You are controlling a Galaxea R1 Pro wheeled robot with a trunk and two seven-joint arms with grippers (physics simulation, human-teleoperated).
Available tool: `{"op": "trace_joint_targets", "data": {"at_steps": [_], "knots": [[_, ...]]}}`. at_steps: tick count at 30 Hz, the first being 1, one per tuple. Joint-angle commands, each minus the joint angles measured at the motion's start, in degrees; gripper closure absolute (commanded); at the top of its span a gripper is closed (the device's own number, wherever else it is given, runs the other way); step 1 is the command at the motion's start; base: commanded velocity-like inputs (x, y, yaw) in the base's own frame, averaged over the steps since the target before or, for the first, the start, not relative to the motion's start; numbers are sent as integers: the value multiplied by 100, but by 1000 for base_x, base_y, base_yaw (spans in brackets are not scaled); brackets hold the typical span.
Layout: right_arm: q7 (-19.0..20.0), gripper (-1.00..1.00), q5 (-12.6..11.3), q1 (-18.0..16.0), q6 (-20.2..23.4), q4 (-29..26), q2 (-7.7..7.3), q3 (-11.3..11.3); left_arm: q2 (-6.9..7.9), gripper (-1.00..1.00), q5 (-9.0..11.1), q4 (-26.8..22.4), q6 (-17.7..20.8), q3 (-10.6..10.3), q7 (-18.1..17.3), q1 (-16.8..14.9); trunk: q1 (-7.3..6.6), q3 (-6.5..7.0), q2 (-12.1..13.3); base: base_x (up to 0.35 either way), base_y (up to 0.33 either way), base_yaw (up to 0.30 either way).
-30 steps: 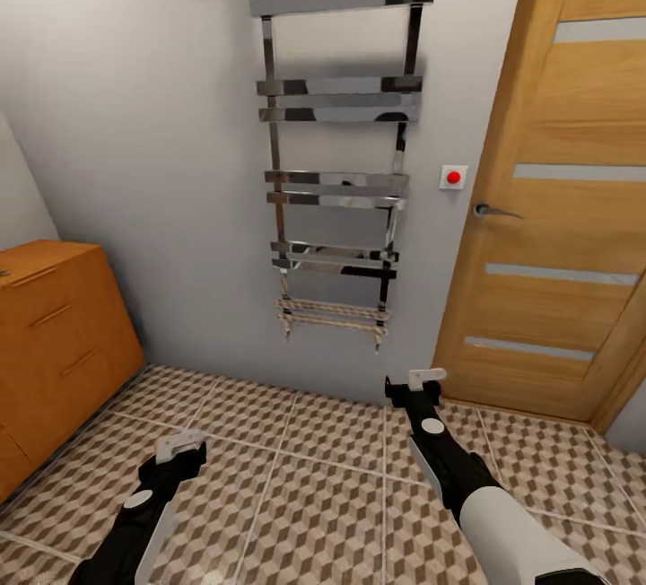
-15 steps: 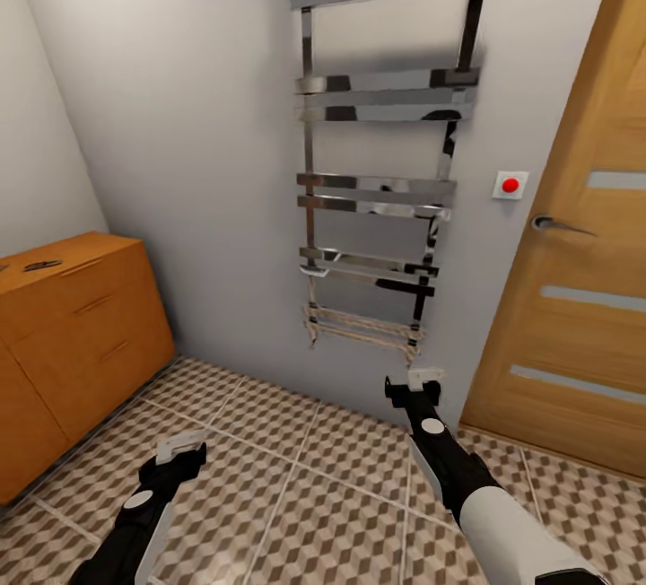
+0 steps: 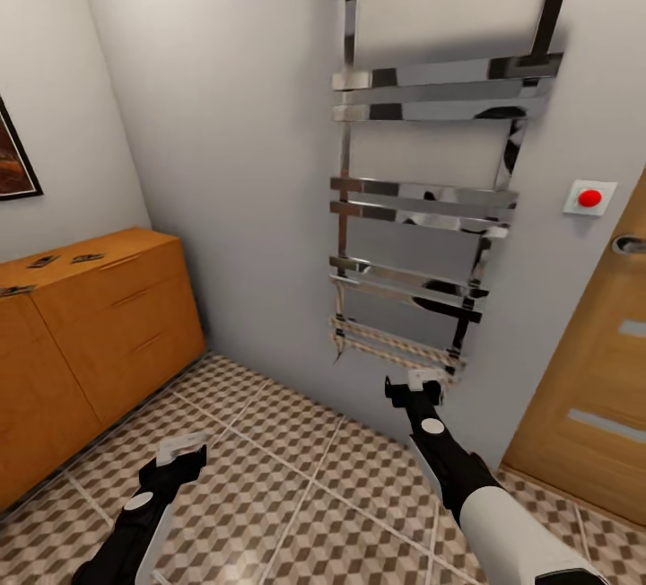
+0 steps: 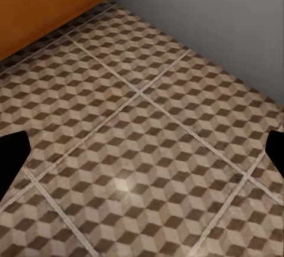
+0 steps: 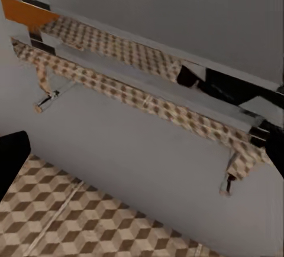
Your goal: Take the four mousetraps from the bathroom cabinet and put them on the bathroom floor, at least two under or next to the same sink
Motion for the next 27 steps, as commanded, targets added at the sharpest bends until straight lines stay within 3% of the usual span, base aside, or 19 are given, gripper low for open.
{"op": "trace_joint_targets", "data": {"at_steps": [1,15,27], "knots": [[-46,-100,42,-5,-1,6,-2,21,0,-100,3,-10,33,-3,16,0,2,-6,-3,230,-95,288],[-46,-100,42,-5,-1,6,-2,21,-2,-100,3,-17,29,-3,15,-2,2,-6,-3,230,-54,288],[-46,-100,42,-5,-1,6,-2,21,-2,-100,3,-10,29,-6,10,-3,2,-6,-3,230,-153,288]]}}
